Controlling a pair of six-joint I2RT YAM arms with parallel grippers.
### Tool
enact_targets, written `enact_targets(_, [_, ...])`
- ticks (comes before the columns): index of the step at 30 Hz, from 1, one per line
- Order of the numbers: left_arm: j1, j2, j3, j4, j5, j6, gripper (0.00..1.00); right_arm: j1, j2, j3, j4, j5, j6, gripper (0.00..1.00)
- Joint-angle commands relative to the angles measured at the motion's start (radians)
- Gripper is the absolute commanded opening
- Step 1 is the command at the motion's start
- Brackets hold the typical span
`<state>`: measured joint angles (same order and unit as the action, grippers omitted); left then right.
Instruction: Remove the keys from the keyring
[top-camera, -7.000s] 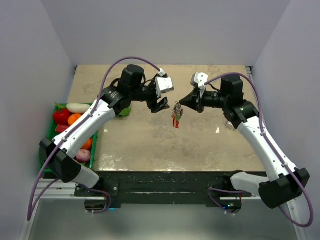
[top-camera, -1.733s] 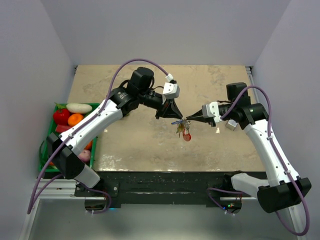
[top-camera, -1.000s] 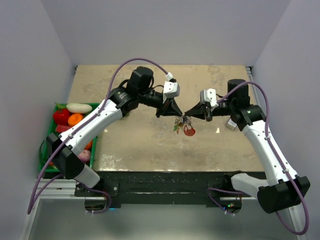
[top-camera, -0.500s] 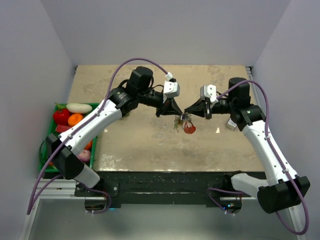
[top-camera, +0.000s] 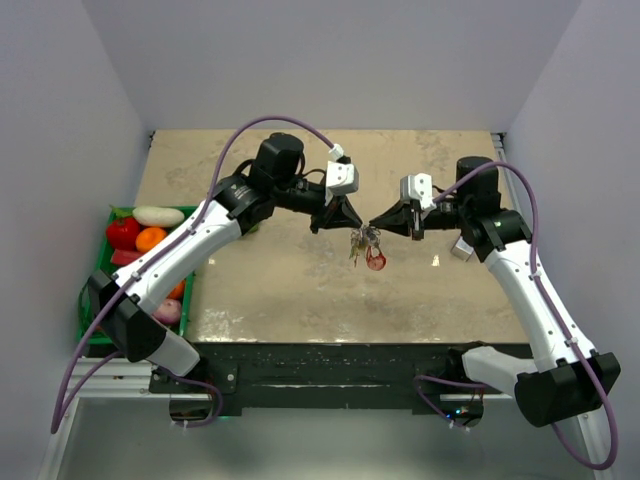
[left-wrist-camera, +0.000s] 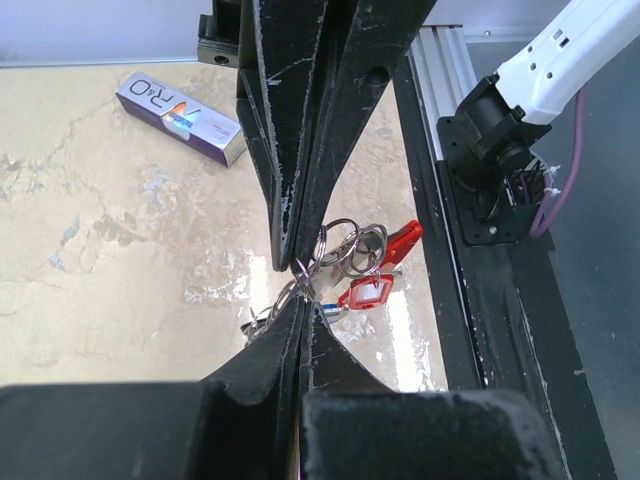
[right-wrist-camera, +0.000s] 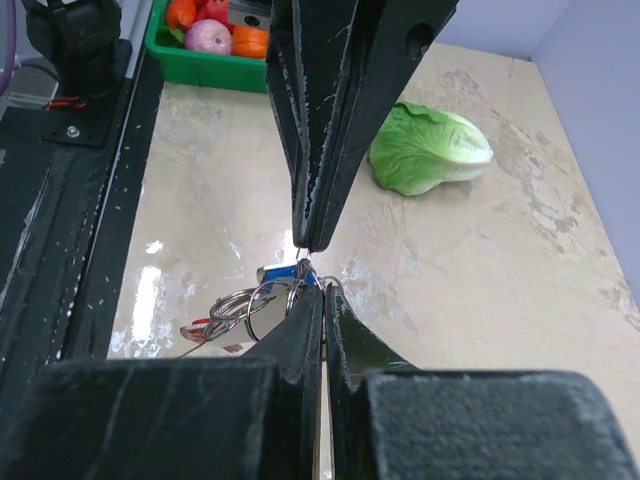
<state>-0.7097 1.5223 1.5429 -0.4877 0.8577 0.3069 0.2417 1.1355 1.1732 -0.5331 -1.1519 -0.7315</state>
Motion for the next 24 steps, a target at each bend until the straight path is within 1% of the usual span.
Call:
enact_targets(1, [-0.008,-0.036,0.037,0.015,-0.035,-0.011,0.0,-0.004,-0.019,0.034,-0.065,-0.019,-0.108,0.0])
enact_targets(10, [-0.01,-0.021,0.063,0.021,-0.072,-0.023,0.0,0.001,-0.016,0.032,-0.071,-0.006,-0.083,0.0])
enact_targets(14, [-0.017,-0.019,0.065,0.02,-0.097,-0.019,0.0,0.01,-0.02,0.014,-0.03,0.008,-0.034,0.0])
enact_targets(18, [-0.027,-0.02,0.051,0.018,-0.108,-0.015,0.0,0.01,-0.023,0.0,-0.001,0.008,-0.008,0.0])
enact_targets(21, [-0.027,-0.022,0.025,0.021,-0.117,-0.005,0.0,0.01,-0.025,0.008,-0.019,0.008,-0.023,0.0])
enact_targets(23, [-0.027,-0.025,-0.001,0.023,-0.123,0.011,0.07,0.008,-0.025,0.029,-0.05,0.003,-0.049,0.0])
enact_targets(24, [-0.027,-0.028,-0.012,0.023,-0.124,0.015,0.13,0.008,-0.026,0.035,-0.079,-0.006,-0.069,0.0])
